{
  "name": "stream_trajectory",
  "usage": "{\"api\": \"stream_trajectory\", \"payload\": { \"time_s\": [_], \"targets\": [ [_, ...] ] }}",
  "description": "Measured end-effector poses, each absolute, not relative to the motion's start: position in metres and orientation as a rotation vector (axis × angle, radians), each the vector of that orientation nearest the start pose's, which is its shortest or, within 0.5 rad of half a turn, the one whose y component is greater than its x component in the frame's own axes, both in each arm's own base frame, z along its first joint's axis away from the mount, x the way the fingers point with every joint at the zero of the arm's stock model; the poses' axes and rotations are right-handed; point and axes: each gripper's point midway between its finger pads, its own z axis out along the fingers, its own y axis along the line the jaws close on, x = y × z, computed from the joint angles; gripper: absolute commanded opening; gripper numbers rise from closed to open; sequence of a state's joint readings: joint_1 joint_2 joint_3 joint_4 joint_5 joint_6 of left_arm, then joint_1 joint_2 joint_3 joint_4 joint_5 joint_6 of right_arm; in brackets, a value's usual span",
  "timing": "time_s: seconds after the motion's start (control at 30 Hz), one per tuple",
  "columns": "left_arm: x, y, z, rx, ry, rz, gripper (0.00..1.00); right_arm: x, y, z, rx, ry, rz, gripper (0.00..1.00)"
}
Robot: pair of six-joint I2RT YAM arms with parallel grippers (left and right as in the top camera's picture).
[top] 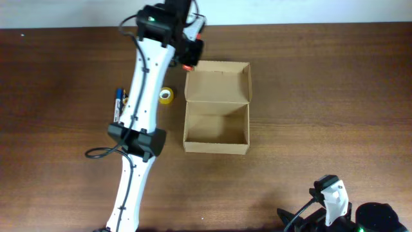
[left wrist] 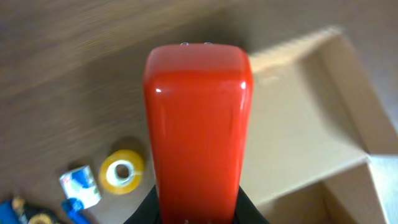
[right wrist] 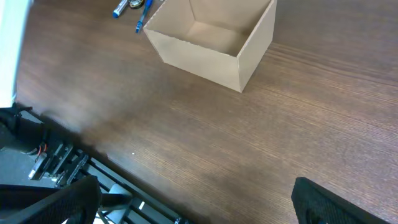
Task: Pack container
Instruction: 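Lift the red stapler and carry it into the cardboard box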
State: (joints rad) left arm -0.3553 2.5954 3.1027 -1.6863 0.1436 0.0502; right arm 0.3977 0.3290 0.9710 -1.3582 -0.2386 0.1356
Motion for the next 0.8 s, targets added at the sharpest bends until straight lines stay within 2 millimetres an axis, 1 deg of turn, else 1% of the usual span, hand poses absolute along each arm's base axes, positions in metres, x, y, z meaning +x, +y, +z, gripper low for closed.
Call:
{"api": "stream_trajectory", "payload": {
  "time_s": [0.07, 0.17, 0.23, 0.4, 0.5, 0.6, 0.67, 0.73, 0.8],
  "targets": [
    [0.477, -0.217, 0.199, 0.663, 2.68, -0.294, 0.01, 0.088, 0.081, 0.235, -0.428, 2.284, 0.547, 0.99],
    [0.468, -0.222, 0.203, 0.715, 2.68, -0.301, 0.02, 0.088, 0.081, 0.235, -0.429, 2.283, 0.547, 0.99],
    [0.46, -0.218, 0.208, 0.729, 2.698, -0.294, 0.02, 0.088, 0.081, 0.235, -0.428, 2.283, 0.546, 0.99],
    [0.423, -0.198, 0.23, 0.762, 2.749, -0.278, 0.02, 0.088, 0.081, 0.235, -0.428, 2.285, 0.547, 0.99],
    [0.407, -0.194, 0.241, 0.795, 2.698, -0.273, 0.02, 0.088, 0.081, 0.235, -0.429, 2.284, 0.547, 0.99],
    [0.38, -0.192, 0.236, 0.872, 2.671, -0.269, 0.02, 0.088, 0.081, 0.235, -0.428, 2.284, 0.547, 0.99],
    [0.365, -0.191, 0.228, 0.925, 2.643, -0.266, 0.02, 0.088, 0.081, 0.235, -0.428, 2.284, 0.547, 0.99],
    [0.346, -0.187, 0.218, 0.99, 2.615, -0.259, 0.02, 0.088, 0.081, 0.235, -0.429, 2.284, 0.547, 0.99],
    [0.335, -0.182, 0.214, 1.034, 2.572, -0.249, 0.01, 0.088, 0.081, 0.235, -0.428, 2.284, 0.547, 0.99]
  ]
}}
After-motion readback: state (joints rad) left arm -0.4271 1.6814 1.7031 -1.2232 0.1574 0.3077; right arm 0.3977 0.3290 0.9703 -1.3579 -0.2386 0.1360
